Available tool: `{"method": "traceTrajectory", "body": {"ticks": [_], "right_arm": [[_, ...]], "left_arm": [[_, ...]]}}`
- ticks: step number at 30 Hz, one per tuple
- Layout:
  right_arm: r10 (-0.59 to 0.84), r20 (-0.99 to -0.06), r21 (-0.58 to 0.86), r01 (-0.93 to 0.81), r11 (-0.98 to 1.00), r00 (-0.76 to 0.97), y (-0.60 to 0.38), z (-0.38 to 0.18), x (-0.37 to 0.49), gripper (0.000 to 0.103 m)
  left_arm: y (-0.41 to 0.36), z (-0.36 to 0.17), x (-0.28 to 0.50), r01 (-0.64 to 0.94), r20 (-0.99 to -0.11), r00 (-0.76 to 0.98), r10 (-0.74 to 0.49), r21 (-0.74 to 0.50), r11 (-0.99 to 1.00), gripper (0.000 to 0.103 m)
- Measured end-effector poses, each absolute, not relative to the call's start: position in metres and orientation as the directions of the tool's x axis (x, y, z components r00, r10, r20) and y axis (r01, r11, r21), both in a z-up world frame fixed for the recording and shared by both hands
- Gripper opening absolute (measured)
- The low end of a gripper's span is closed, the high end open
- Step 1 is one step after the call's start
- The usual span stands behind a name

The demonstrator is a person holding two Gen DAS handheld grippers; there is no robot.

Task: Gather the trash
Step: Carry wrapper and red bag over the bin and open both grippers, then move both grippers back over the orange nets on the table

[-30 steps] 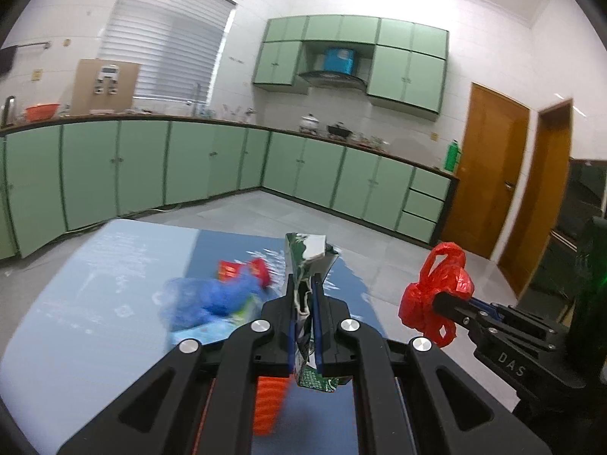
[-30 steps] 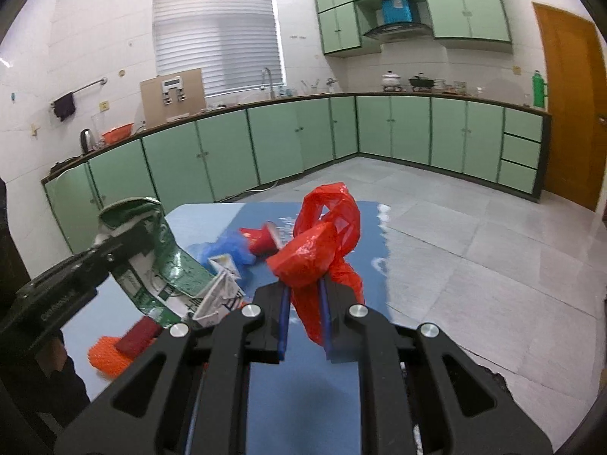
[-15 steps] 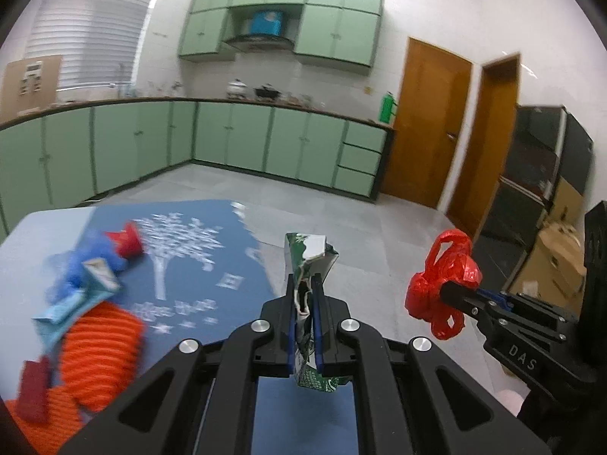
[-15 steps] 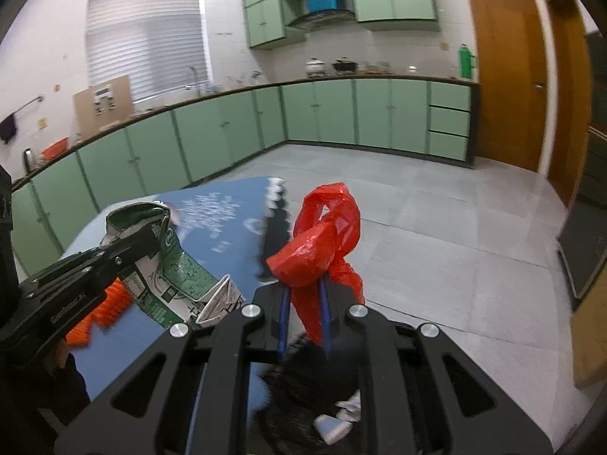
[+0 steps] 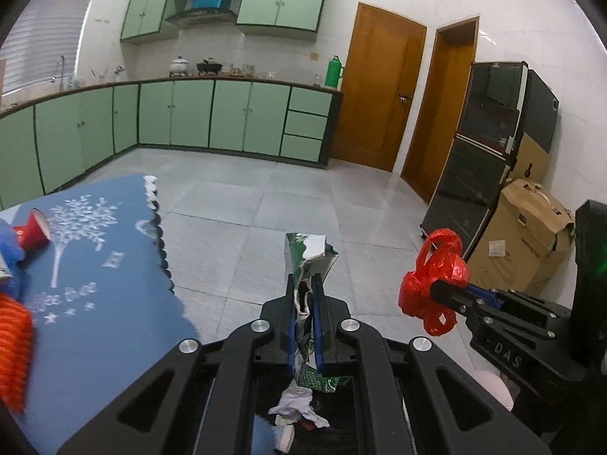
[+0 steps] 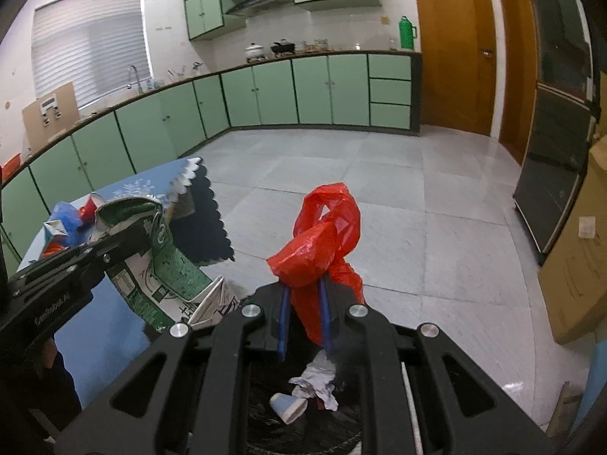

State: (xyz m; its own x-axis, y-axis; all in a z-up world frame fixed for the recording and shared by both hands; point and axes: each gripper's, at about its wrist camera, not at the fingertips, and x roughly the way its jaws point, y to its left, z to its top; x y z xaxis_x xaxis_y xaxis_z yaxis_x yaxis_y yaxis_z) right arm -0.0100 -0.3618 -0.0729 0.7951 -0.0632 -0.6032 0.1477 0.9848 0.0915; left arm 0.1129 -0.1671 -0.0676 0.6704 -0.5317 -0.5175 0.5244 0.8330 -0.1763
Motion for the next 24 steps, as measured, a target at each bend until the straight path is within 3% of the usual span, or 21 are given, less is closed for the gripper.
{"method": "traceTrajectory", "body": {"ticks": [8,10,16,18,20,24], "right_arm": [[-0.071,-0.652,0.096,0.175,0.98,0.755,-0.375,-0.099,-0.001,0.017],[-0.074,-0.668,0.098,0.187,0.977,0.74,-0.378,-0.107,0.002,0.025],[-0.096,-0.685,0.091,0.216,0.972,0.722,-0.38,-0.114,0.005,0.051],[-0.105,-0.682,0.088,0.224,0.971,0.723,-0.379,-0.11,0.006,0.07],[-0.121,-0.671,0.08,0.234,0.969,0.731,-0.377,-0.107,0.006,0.081],[-0.107,-0.638,0.088,0.211,0.974,0.762,-0.363,-0.095,0.008,0.088]], "left_arm": [[-0.189,-0.081,0.12,0.541,-0.554,0.64,-0.533,-0.168,0.824,0.01],[-0.189,-0.083,0.122,0.544,-0.567,0.626,-0.535,-0.174,0.821,0.02],[-0.182,-0.083,0.124,0.532,-0.567,0.625,-0.537,-0.195,0.824,0.038],[-0.178,-0.08,0.124,0.523,-0.561,0.633,-0.533,-0.198,0.829,0.041],[-0.171,-0.075,0.123,0.513,-0.552,0.648,-0.525,-0.193,0.837,0.043],[-0.147,-0.063,0.12,0.475,-0.526,0.695,-0.49,-0.175,0.862,0.055]]}}
